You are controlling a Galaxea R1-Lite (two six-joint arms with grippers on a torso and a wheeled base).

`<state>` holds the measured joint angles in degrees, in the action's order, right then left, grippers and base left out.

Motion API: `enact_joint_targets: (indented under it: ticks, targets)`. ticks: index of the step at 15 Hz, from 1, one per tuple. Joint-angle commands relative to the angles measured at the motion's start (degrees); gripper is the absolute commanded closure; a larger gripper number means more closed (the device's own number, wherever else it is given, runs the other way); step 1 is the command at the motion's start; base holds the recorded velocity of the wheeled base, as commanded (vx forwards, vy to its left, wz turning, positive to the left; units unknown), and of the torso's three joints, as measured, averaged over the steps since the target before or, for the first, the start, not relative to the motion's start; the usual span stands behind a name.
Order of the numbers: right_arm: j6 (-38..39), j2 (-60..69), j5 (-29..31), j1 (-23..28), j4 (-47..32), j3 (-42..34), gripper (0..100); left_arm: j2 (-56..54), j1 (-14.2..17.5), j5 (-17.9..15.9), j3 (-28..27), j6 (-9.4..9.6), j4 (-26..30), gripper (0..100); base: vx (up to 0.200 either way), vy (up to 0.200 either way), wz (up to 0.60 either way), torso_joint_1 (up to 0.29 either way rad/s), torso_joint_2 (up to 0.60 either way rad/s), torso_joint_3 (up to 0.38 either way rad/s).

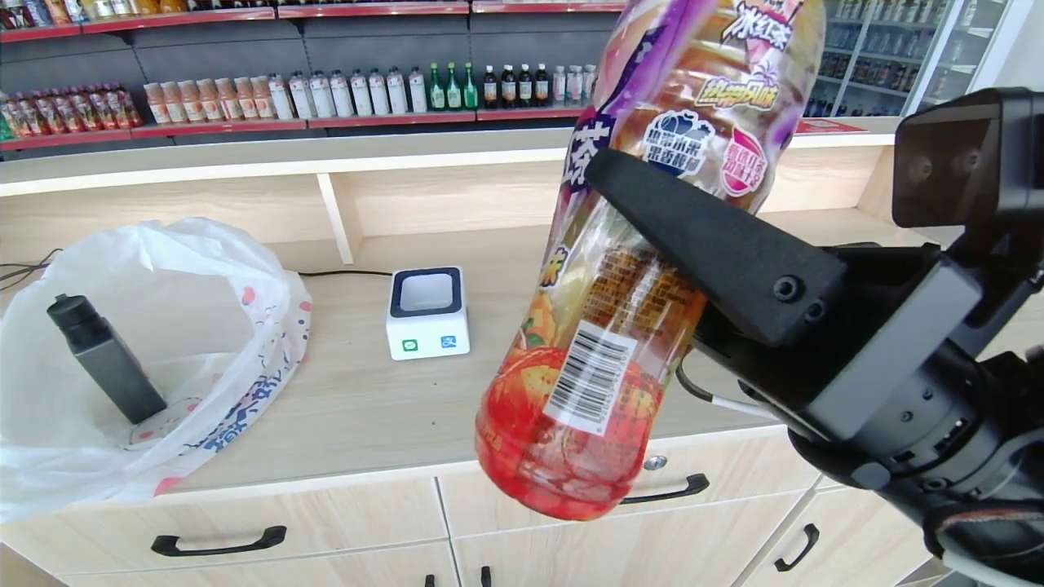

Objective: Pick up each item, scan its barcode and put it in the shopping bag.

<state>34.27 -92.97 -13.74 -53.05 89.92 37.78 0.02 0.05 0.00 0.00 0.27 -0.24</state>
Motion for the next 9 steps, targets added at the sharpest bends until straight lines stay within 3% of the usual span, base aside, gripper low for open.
enact_joint_targets:
  ticks: [1,4,7,9]
  targets:
    - [-3.3,-1.6,-0.1,2.2,0.1,0.2,100,0.1,0.0,0.0,0.0,0.0,0.0,0,0.0,0.0,0.0,0.0,0.0,0.0]
    - [-14.9,-7.4,0.0,7.9,0.1,0.5,100,0.1,0.0,0.0,0.0,0.0,0.0,0,0.0,0.0,0.0,0.0,0.0,0.0]
    - [-26.9,-9.9,0.4,17.7,0.1,0.6,100,0.1,0.0,0.0,0.0,0.08,0.2,0,0.0,0.0,0.0,0.0,0.0,0.0]
    - [-35.6,-9.1,0.4,29.2,0.1,1.1,100,0.1,0.0,0.0,0.0,0.08,0.2,0,0.0,0.0,0.0,0.0,0.0,0.0]
